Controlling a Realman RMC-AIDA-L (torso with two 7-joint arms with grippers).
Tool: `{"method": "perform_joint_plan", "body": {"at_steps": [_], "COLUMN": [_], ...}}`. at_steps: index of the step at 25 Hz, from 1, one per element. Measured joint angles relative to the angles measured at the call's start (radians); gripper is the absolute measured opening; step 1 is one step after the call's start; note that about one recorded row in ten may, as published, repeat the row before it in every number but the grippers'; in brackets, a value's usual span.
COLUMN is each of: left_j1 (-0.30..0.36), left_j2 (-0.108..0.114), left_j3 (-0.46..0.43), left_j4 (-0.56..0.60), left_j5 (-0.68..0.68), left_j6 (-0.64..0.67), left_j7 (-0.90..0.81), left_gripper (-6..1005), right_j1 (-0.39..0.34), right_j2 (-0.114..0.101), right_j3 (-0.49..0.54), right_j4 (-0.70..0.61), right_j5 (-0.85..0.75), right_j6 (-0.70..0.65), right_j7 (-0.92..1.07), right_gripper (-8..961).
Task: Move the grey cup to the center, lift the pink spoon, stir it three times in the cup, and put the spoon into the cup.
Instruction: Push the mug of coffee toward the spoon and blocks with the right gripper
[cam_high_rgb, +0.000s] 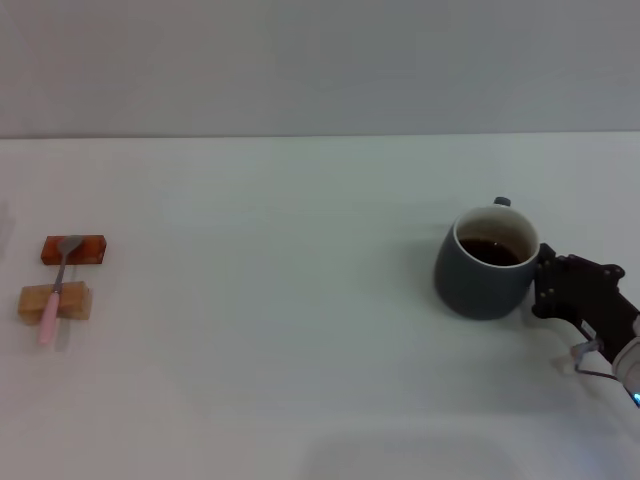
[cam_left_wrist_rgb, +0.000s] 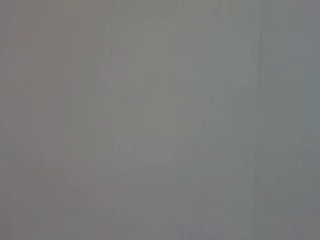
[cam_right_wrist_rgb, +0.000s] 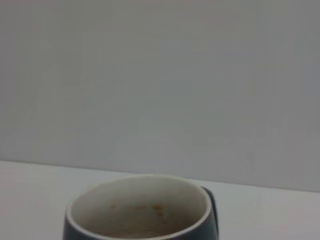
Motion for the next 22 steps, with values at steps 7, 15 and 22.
{"method": "perform_joint_plan", "body": {"at_steps": [7,15,22], "left_j1": [0.001,0.004,0.006], "left_j2": [0.000,0.000,0.000], "left_j3": [0.000,-0.014,-0.015], "left_j4": [0.000,0.000,-0.004], "left_j5": [-0.001,-0.003,-0.003], "left_j6": [0.000,0.000,0.000], "left_j7": [0.000,0.000,0.000], "left_gripper": [752,752,752], "right_j1": [0.019,0.035,0.058], "right_j2": [-0.001,-0.007,-0.012], "right_j3": [-0.046,-0.040,-0.047], "right_j4": [0.001,-0.014,-0.041], "right_j5": [0.000,0.003,0.001], "right_j6": [0.009,0.027,0.059], "right_j7": [0.000,0.000,0.000], "right_gripper": [-1,-1,-1]}}
